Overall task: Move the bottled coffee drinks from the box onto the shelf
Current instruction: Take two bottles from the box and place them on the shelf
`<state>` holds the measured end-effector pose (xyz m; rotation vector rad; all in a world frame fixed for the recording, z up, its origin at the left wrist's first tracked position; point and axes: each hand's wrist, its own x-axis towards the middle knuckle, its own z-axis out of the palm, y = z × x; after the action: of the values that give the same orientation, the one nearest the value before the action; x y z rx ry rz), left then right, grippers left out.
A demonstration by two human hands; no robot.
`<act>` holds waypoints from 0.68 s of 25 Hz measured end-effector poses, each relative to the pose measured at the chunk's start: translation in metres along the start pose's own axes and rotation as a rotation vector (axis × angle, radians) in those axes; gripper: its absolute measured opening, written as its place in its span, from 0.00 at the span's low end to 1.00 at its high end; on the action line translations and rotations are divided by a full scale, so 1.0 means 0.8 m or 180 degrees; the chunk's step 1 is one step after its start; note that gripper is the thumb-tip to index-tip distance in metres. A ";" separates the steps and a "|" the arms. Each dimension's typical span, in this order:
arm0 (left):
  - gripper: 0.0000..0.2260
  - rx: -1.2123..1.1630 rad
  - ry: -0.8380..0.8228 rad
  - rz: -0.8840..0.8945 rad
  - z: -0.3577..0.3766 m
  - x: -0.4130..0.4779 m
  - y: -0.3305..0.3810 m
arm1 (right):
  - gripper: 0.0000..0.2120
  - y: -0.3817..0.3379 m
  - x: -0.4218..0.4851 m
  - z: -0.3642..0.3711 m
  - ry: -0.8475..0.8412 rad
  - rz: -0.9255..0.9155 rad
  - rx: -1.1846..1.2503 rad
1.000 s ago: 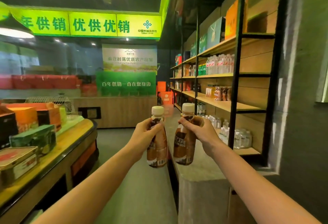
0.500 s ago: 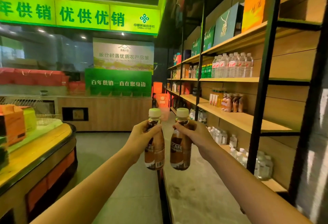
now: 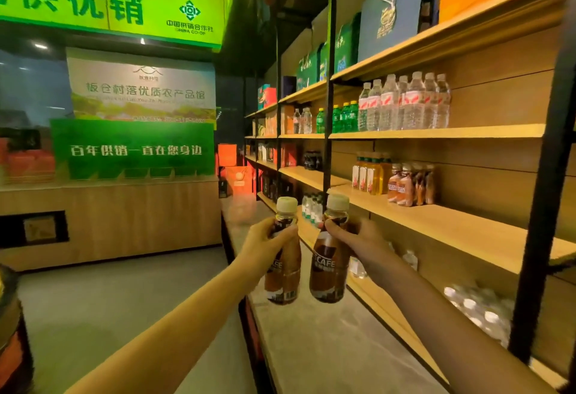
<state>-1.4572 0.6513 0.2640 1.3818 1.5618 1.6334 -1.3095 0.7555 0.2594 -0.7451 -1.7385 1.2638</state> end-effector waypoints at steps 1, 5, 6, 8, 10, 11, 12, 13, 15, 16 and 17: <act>0.03 -0.0020 -0.0046 -0.0004 0.000 0.029 -0.012 | 0.27 0.011 0.024 -0.001 0.0055 0.0021 -0.0020; 0.08 -0.0107 -0.0312 0.0011 0.023 0.150 -0.064 | 0.29 0.056 0.117 -0.024 0.0333 0.0057 -0.0113; 0.10 -0.0133 -0.0377 0.0011 0.034 0.178 -0.074 | 0.26 0.068 0.140 -0.033 0.0399 0.0063 -0.0132; 0.10 -0.0145 -0.0516 0.0052 0.060 0.238 -0.094 | 0.19 0.090 0.190 -0.057 0.0532 0.0040 -0.0183; 0.09 -0.0130 -0.0621 0.0139 0.086 0.299 -0.105 | 0.14 0.104 0.238 -0.083 0.0688 0.0070 -0.0199; 0.08 -0.0147 -0.0711 0.0202 0.099 0.326 -0.107 | 0.13 0.109 0.260 -0.095 0.0776 0.0082 -0.0176; 0.08 -0.0196 -0.0802 0.0245 0.115 0.356 -0.112 | 0.12 0.114 0.281 -0.108 0.0872 0.0097 -0.0181; 0.10 -0.0238 -0.0855 0.0260 0.129 0.383 -0.116 | 0.13 0.117 0.298 -0.120 0.0978 0.0106 -0.0188; 0.12 -0.0325 -0.1017 0.0252 0.157 0.426 -0.122 | 0.14 0.123 0.323 -0.145 0.1191 0.0108 -0.0229; 0.13 -0.0370 -0.1150 0.0240 0.172 0.446 -0.128 | 0.14 0.128 0.333 -0.159 0.1294 0.0115 -0.0294; 0.14 -0.0394 -0.1301 0.0245 0.190 0.470 -0.133 | 0.14 0.130 0.343 -0.176 0.1410 0.0122 -0.0389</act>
<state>-1.4922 1.0691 0.2626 1.6021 1.1664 1.3539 -1.3154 1.0812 0.2575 -1.0458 -1.4491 0.9332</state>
